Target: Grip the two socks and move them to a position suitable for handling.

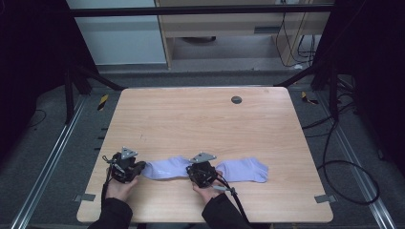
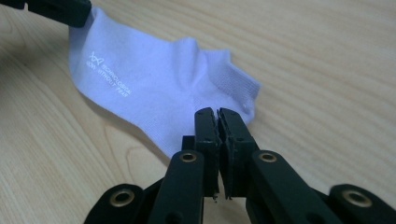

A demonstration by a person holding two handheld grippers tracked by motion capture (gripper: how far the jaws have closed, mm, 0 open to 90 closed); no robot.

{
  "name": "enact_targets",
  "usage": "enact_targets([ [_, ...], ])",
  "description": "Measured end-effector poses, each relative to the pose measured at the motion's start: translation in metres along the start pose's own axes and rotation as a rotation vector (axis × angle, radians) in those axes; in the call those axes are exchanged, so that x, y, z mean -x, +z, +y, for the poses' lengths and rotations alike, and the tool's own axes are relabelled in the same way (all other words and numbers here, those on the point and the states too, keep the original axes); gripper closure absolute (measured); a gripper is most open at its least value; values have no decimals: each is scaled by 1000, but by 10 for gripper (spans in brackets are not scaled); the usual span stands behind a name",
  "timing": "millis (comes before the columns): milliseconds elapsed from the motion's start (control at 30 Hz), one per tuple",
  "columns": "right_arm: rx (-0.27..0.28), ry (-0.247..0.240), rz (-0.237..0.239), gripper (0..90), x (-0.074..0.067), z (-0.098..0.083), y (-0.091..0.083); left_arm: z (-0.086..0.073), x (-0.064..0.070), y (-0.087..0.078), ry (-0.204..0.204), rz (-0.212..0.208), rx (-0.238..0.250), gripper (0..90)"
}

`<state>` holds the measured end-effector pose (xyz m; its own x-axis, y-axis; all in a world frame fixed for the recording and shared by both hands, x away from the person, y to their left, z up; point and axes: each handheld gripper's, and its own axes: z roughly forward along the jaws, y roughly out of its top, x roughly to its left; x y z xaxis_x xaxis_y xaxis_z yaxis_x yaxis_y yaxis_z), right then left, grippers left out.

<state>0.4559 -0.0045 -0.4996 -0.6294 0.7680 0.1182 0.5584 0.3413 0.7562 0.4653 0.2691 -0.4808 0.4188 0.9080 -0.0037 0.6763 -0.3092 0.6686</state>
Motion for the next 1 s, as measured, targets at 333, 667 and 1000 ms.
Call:
enact_targets([
  [333, 57, 1, -4, 702, 8, -7, -13, -5, -6, -13, -41, 16, 63, 695],
  [667, 145, 1, -14, 573, 37, 11, -55, 1, 1, -34, -79, -10, 177, 606],
  [1000, 182, 1, -66, 482, 71, 11, -96, 12, 30, -42, -49, -85, 234, 575],
])
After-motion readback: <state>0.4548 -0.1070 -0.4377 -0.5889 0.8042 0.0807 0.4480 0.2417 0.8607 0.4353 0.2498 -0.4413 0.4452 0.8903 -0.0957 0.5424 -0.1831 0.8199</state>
